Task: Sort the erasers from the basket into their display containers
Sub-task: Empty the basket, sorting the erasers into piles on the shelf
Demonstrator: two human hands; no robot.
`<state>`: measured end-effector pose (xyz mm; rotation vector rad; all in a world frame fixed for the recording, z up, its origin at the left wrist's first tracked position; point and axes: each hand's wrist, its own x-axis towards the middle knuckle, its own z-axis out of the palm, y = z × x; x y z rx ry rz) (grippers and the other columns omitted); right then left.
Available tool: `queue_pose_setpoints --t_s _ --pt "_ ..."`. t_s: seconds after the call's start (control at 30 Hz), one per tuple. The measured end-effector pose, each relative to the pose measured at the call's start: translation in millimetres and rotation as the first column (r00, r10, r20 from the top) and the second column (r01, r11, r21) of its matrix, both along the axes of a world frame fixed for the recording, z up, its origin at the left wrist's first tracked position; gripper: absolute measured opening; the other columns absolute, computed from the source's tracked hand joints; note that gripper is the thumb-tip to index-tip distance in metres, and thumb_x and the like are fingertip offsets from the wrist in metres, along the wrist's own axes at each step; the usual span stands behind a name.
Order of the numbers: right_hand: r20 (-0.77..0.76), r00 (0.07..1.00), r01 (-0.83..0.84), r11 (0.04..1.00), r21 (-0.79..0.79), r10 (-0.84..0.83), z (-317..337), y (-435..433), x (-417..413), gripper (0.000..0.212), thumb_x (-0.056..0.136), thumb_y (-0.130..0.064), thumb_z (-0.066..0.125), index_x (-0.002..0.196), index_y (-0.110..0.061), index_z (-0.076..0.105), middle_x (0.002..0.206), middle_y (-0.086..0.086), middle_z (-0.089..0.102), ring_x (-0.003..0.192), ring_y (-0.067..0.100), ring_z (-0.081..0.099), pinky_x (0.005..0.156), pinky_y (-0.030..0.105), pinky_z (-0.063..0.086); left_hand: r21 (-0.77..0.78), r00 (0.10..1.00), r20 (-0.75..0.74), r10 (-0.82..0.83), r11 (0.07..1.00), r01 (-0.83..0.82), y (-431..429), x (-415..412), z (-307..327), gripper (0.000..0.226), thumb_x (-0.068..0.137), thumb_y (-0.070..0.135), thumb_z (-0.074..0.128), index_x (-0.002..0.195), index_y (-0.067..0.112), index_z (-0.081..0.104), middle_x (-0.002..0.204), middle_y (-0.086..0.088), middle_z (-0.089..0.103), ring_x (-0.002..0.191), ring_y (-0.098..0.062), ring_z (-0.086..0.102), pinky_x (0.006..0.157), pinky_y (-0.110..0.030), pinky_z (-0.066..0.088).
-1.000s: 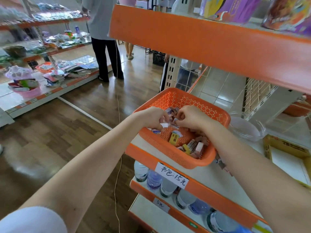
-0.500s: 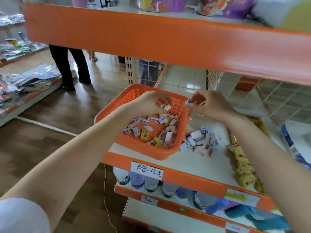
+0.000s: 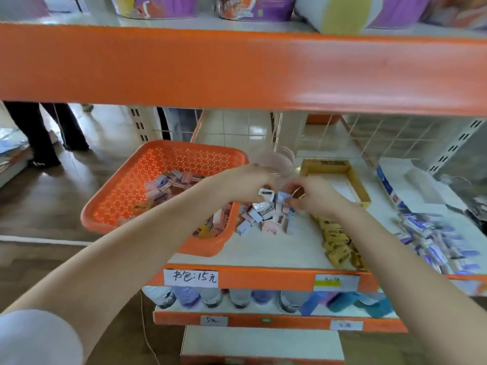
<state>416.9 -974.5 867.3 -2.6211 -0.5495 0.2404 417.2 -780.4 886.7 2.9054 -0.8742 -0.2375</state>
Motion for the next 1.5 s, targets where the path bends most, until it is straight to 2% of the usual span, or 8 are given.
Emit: queue_pose_setpoints --t_s 0.17,0.27,0.43,0.5,0.63,0.87,1.33,1.5 --pt "0.038 0.999 0.029 0.999 0.043 -0.031 3 -3 5 0.025 0.086 -0.024 0.066 0.110 -0.018 0.064 0.093 -0.006 0.062 0.077 0.004 0.054 0.057 0.005 0.036 -0.125 0.998 -0.044 0.037 0.991 -0.043 -1 -1 5 0.034 0.083 0.008 0.056 0.113 0.021 0.066 0.088 0.009 0.066 0.069 -0.013 0.062 0.069 -0.031 0.054" --pt "0.088 0.995 0.042 0.997 0.062 -0.048 12 2 9 0.022 0.090 -0.021 0.060 0.111 -0.018 0.064 0.095 -0.006 0.063 0.074 0.004 0.055 0.054 0.003 0.035 -0.273 0.994 0.058 0.096 0.959 -0.077 12 -6 13 0.029 0.090 0.015 0.058 0.117 0.020 0.065 0.108 0.005 0.068 0.086 -0.009 0.062 0.078 -0.014 0.048" --pt "0.170 0.985 -0.003 0.979 0.203 -0.033 29 38 10 0.022 0.092 -0.018 0.057 0.112 -0.020 0.065 0.096 -0.009 0.064 0.077 -0.002 0.056 0.067 0.000 0.038 -0.526 0.943 0.100 0.318 0.821 -0.221 53 -22 24 0.031 0.091 0.010 0.057 0.120 0.019 0.062 0.109 0.008 0.066 0.091 -0.001 0.058 0.082 -0.011 0.043" --pt "0.201 0.980 -0.049 0.972 0.229 0.002 34 60 10 0.022 0.091 -0.018 0.057 0.111 -0.020 0.066 0.102 -0.005 0.068 0.084 0.005 0.060 0.082 0.015 0.047 -0.544 0.908 0.096 0.408 0.785 -0.296 75 -30 22 0.033 0.089 0.008 0.057 0.120 0.019 0.061 0.108 0.008 0.065 0.091 -0.002 0.057 0.078 -0.006 0.040" --pt "0.221 0.964 -0.196 0.955 0.225 0.146 36 111 11 0.023 0.090 -0.012 0.059 0.112 -0.016 0.067 0.109 -0.001 0.068 0.090 0.005 0.059 0.078 0.002 0.039 -0.422 0.832 0.074 0.550 0.773 -0.474 121 -48 11 0.036 0.087 0.012 0.058 0.123 0.016 0.061 0.117 0.003 0.063 0.101 -0.010 0.056 0.086 -0.018 0.041" --pt "0.134 0.883 -0.444 0.893 -0.070 0.449 27 186 16 0.026 0.088 -0.013 0.058 0.111 -0.018 0.069 0.117 -0.001 0.066 0.106 0.015 0.059 0.085 0.021 0.042 0.012 0.772 -0.139 0.620 0.780 -0.625 160 -80 -8 0.043 0.088 0.022 0.063 0.130 0.018 0.056 0.122 -0.003 0.062 0.106 -0.021 0.059 0.091 -0.030 0.046" --pt "-0.120 0.719 -0.694 0.699 -0.173 0.685 -8 212 9 0.042 0.076 -0.024 0.067 0.116 -0.034 0.060 0.114 -0.011 0.062 0.098 0.010 0.059 0.085 0.035 0.052 0.134 0.648 -0.169 0.743 0.669 -0.731 164 -77 -22 0.057 0.080 0.008 0.064 0.132 0.023 0.047 0.095 -0.001 0.045 0.091 -0.022 0.047 0.064 -0.032 0.041" --pt "-0.048 0.621 -0.766 0.594 -0.245 0.782 -10 216 6 0.048 0.080 -0.024 0.068 0.126 -0.026 0.057 0.135 -0.007 0.049 0.116 0.015 0.051 0.085 0.018 0.036 0.176 0.589 -0.165 0.791 0.611 -0.772 162 -74 -23 0.060 0.082 0.013 0.069 0.136 0.017 0.045 0.115 -0.007 0.053 0.101 -0.025 0.053 0.082 -0.037 0.052"
